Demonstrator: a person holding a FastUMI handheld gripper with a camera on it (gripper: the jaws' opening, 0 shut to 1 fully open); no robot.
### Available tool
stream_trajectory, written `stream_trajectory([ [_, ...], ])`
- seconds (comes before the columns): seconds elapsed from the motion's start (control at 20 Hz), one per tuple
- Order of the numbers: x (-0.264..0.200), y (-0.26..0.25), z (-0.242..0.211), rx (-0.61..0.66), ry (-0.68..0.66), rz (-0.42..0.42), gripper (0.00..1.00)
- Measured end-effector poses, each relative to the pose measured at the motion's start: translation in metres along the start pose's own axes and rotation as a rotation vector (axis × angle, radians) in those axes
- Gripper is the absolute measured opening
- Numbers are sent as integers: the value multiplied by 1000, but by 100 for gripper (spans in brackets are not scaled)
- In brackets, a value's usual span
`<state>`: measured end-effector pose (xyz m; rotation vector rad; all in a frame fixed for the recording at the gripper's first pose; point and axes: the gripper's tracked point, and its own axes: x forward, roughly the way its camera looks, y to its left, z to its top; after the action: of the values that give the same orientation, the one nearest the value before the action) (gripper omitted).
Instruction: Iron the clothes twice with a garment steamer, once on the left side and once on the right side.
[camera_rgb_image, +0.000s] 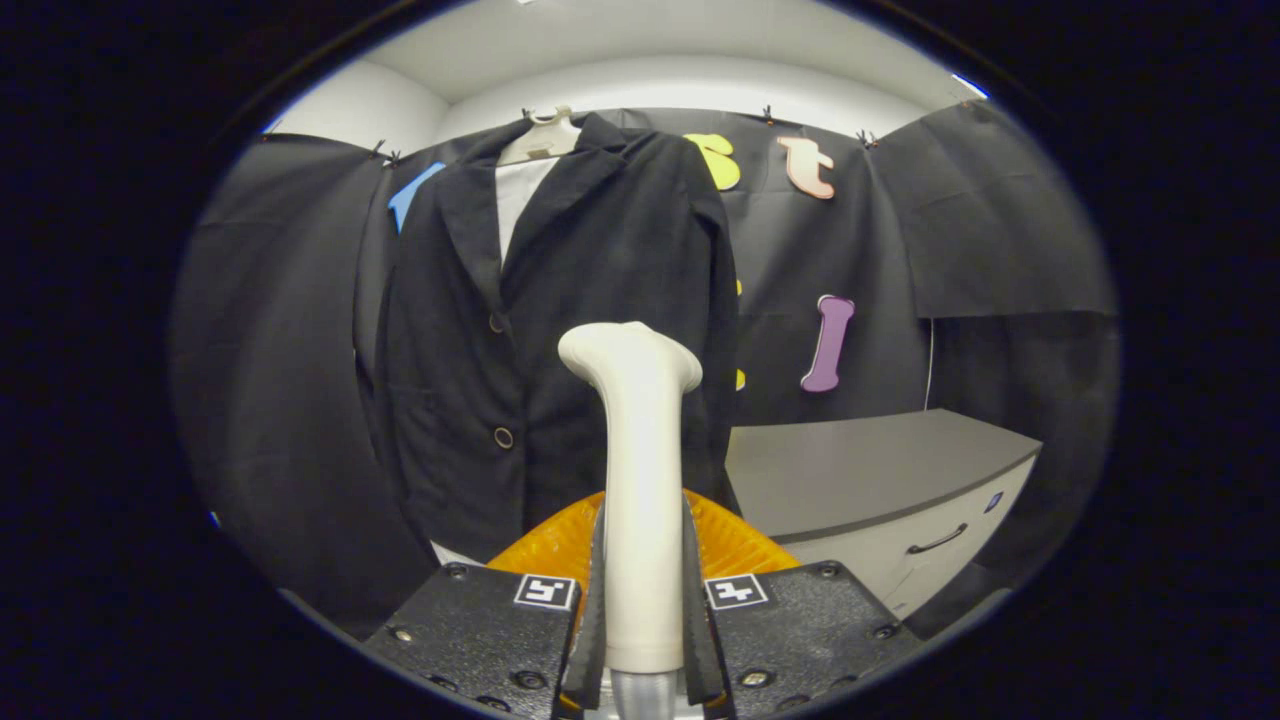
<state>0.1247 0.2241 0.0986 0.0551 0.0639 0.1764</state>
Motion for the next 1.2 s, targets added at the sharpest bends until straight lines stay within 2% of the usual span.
stream_trajectory([
  [0.45,-4,0,-60,-30,94,29,34],
  [1.2,-5,1,-135,-63,255,62,34],
])
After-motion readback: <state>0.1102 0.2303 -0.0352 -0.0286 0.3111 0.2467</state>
